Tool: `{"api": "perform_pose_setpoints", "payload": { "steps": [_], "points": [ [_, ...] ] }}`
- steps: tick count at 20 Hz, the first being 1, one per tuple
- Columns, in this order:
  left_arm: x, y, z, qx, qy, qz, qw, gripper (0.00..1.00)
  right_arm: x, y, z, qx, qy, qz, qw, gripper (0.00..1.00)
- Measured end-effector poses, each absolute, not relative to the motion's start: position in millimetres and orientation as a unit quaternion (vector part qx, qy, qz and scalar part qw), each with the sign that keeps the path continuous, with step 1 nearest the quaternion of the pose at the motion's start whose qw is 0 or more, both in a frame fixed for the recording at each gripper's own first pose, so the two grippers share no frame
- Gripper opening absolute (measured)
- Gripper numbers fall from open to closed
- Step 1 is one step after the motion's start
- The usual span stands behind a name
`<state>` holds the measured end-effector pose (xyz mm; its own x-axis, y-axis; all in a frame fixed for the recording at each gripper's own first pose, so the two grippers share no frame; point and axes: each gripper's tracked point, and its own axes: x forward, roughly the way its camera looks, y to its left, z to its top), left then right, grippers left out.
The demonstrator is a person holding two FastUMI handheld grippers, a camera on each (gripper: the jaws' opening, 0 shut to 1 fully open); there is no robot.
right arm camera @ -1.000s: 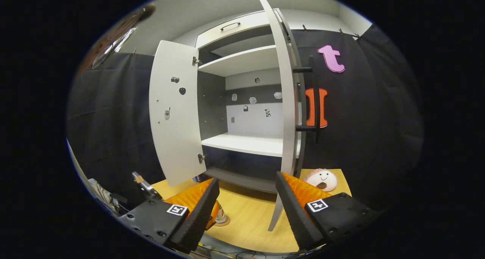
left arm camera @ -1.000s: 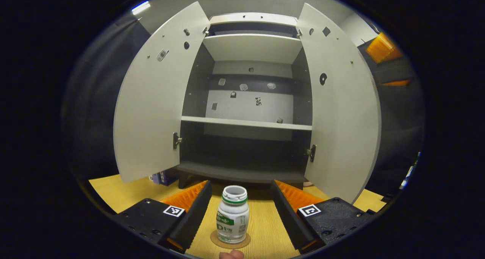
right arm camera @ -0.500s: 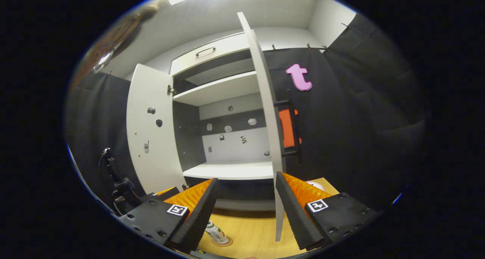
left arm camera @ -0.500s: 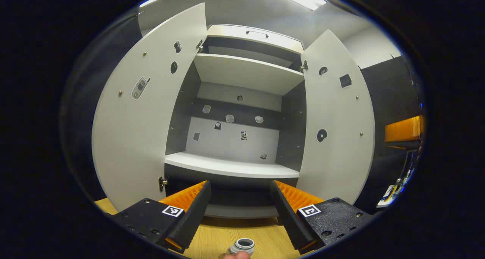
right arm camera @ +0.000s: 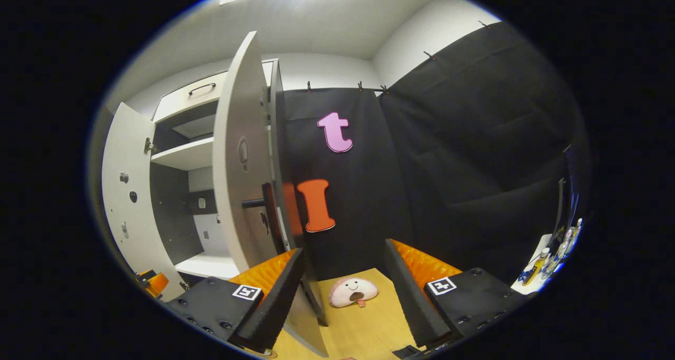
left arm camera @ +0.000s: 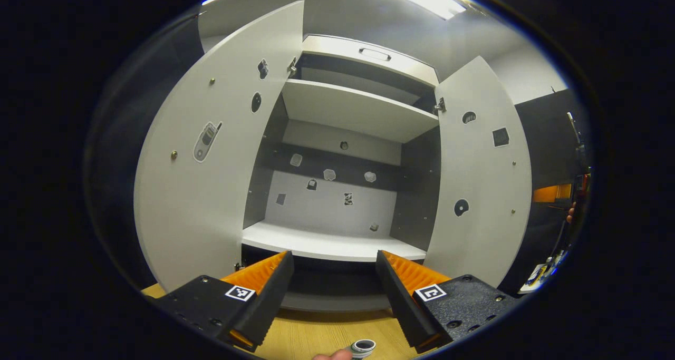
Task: Grasp the bottle in the cabinet with the left hand and place it on the coaster, then close the right door with the right hand and the left door with the left hand.
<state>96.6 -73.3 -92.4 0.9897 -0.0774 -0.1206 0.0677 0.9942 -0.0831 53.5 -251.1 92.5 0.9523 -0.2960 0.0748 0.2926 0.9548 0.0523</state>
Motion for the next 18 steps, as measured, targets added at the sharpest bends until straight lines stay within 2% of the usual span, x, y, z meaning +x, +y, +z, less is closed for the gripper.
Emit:
{"api": "perform_pose_setpoints", "payload": {
  "steps": [1,2,3,4,6,7,8,9,18],
  "points": [
    [94.2,-70.4,-94.6,-0.041,0.064,-0.030,0.997,0.95,60.9,-253.7,94.2,0.017,-0.039,-0.145,0.988,0.98],
    [91.3,-68.7,-96.7,-0.042,0.067,-0.024,0.997,0.95,69.6,-255.6,94.4,0.012,-0.034,-0.143,0.989,0.89],
    [90.0,-65.7,-99.0,-0.043,0.070,-0.017,0.997,0.95,77.6,-254.5,93.9,0.009,-0.030,-0.138,0.990,0.89],
    [88.4,-62.3,-100.2,-0.043,0.070,-0.010,0.997,0.95,84.5,-251.4,93.9,0.008,-0.028,-0.131,0.991,0.98],
    [85.7,-54.0,-101.1,-0.042,0.069,0.008,0.997,0.95,88.6,-249.2,95.4,0.001,-0.030,-0.124,0.992,0.98],
    [84.6,-50.6,-100.8,-0.041,0.067,0.015,0.997,0.95,86.9,-248.7,99.0,0.002,-0.037,-0.120,0.992,0.88],
    [83.7,-47.5,-100.7,-0.038,0.065,0.021,0.997,0.95,87.7,-246.2,102.2,0.002,-0.041,-0.114,0.993,0.87],
    [82.8,-44.9,-99.5,-0.036,0.063,0.025,0.997,0.95,88.2,-243.3,101.3,-0.001,-0.039,-0.112,0.993,0.97],
    [88.3,-48.7,-88.2,-0.027,0.050,-0.017,0.998,0.95,86.5,-215.4,99.2,-0.007,-0.055,-0.118,0.992,0.94]
  ]
}}
